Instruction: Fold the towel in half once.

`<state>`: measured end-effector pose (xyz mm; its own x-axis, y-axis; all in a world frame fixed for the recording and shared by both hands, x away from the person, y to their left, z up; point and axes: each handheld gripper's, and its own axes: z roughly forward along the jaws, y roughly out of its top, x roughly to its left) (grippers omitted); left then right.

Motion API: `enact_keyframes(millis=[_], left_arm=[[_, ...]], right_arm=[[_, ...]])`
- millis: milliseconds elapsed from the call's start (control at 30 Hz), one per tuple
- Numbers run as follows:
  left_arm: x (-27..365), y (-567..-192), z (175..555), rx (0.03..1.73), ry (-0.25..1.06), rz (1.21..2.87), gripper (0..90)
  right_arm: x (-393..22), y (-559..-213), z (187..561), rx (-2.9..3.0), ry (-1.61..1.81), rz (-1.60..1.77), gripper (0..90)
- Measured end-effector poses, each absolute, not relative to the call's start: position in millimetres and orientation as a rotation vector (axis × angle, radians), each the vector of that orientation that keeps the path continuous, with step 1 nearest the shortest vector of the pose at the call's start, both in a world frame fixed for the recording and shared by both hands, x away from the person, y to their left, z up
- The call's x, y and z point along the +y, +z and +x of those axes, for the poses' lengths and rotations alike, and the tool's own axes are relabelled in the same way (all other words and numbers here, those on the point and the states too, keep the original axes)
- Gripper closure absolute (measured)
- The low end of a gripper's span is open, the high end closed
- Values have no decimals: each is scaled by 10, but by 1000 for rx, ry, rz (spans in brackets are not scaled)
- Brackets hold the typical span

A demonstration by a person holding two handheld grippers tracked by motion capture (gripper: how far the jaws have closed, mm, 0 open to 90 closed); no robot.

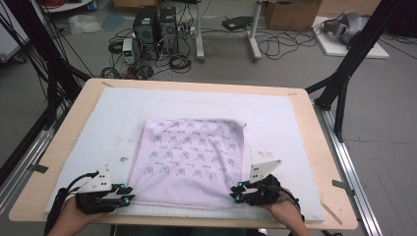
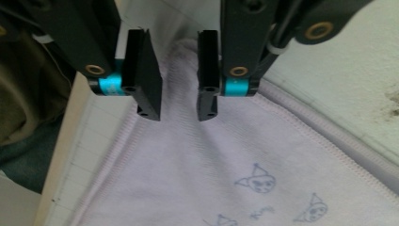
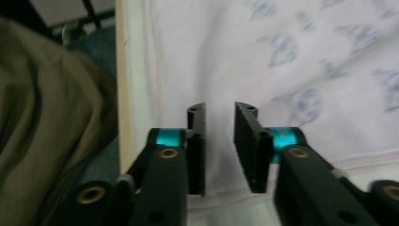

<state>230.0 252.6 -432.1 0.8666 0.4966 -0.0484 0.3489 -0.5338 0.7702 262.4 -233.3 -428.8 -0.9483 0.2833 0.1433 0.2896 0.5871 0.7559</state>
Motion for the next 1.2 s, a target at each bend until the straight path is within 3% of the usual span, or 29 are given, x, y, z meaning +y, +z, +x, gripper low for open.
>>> enact_keyframes(millis=[100, 200, 367, 467, 700, 733, 767, 800, 867, 1067, 1200], left_arm=[[2536, -4228, 2471, 630, 257, 2151, 602], [2534, -4093, 2761, 677, 325, 2115, 599], [2477, -3956, 3455, 803, 397, 2072, 622], [2468, -3965, 3877, 893, 374, 2057, 613], [2363, -4096, 4453, 1036, 324, 2003, 409], [2330, -4121, 4507, 1058, 303, 2000, 417], [2308, -4141, 4534, 1057, 296, 2001, 488], [2296, -4151, 4548, 1036, 283, 2021, 640], [2286, -4146, 4533, 1010, 291, 2023, 860], [2381, -3925, 4159, 888, 376, 1985, 863], [2497, -4048, 3703, 833, 329, 1994, 855]], right_arm=[[-2390, -4201, 2779, -2794, -1366, -599, 603], [-2435, -4092, 3041, -2833, -1363, -702, 545], [-2514, -3896, 3662, -2871, -1353, -888, 501], [-2538, -3824, 4031, -2898, -1303, -985, 457], [-2477, -3895, 4588, -2893, -1284, -1079, 449], [-2471, -3923, 4625, -2880, -1274, -1087, 486], [-2463, -3976, 4666, -2846, -1273, -1075, 551], [-2453, -4004, 4677, -2837, -1248, -1060, 633], [-2427, -4013, 4664, -2858, -1196, -1009, 796], [-2458, -3760, 4412, -2906, -1302, -912, 835], [-2483, -3786, 4075, -2917, -1332, -831, 833]])
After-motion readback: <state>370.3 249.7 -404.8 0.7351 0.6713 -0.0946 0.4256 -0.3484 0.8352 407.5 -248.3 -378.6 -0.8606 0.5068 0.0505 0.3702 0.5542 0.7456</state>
